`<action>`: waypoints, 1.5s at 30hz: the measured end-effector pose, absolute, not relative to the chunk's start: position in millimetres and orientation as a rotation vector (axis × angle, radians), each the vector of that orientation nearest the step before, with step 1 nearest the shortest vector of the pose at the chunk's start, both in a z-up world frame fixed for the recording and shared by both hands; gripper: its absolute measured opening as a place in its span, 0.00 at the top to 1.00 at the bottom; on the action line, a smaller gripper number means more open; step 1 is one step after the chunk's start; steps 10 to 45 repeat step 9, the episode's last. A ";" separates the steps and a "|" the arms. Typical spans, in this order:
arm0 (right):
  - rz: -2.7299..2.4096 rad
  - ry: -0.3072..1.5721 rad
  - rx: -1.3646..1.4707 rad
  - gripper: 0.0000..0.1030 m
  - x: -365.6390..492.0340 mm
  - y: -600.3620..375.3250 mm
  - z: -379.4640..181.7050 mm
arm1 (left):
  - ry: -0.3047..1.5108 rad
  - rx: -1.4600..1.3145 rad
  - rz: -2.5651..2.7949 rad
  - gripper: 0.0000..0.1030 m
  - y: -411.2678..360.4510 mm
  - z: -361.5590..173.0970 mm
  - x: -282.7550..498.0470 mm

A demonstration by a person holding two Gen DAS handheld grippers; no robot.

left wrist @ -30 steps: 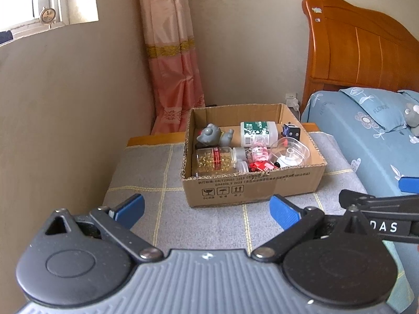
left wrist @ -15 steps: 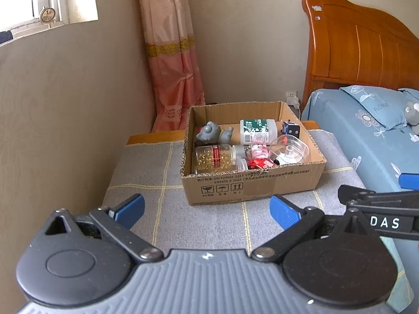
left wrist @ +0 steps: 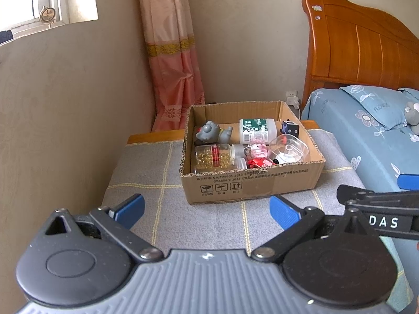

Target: Organize rigid objects

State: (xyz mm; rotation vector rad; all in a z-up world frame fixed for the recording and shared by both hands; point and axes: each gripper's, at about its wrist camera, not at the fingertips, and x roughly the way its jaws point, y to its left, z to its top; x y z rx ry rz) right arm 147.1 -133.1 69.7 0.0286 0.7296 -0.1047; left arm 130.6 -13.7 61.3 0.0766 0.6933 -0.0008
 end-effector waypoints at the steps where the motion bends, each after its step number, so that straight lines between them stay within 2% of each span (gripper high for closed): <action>1: -0.104 0.728 0.028 0.00 146.9 -133.4 69.8 | 0.694 0.076 0.000 0.02 -13.9 61.3 130.6; 45: -0.102 0.730 0.032 0.00 146.7 -132.9 69.2 | 0.695 0.075 -0.003 0.02 -14.4 61.3 128.7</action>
